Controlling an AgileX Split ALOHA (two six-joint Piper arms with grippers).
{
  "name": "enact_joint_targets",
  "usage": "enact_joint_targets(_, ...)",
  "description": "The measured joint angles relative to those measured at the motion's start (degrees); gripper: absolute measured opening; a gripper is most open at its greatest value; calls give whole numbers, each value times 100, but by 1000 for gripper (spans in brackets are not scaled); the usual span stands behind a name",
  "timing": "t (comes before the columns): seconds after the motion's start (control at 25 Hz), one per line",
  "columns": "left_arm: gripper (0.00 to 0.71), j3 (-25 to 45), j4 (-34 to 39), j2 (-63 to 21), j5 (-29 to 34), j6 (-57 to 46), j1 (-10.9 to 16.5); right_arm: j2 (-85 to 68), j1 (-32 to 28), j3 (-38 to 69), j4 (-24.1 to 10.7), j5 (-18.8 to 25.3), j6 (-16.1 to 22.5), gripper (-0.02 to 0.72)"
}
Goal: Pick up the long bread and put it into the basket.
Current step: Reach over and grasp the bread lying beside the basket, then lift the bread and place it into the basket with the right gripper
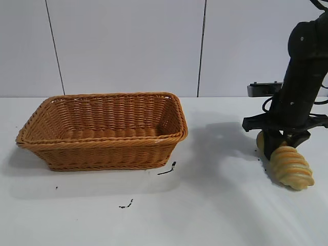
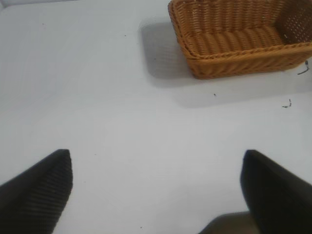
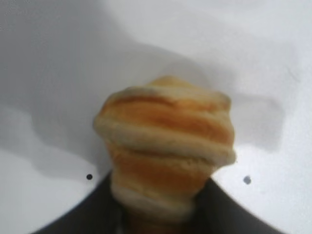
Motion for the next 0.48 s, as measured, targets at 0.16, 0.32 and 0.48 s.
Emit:
enact_joint_targets(0.16,696,0,0,0,0,0,0,-321,87,-944,0,670,0,165)
enact_joint_targets(0.32,696,0,0,0,0,0,0,-388,253,-1613,-64,1110,-68,165)
enact_joint_targets(0.48,696,0,0,0,0,0,0,-388,584,-2355,-279,1321,-264,144)
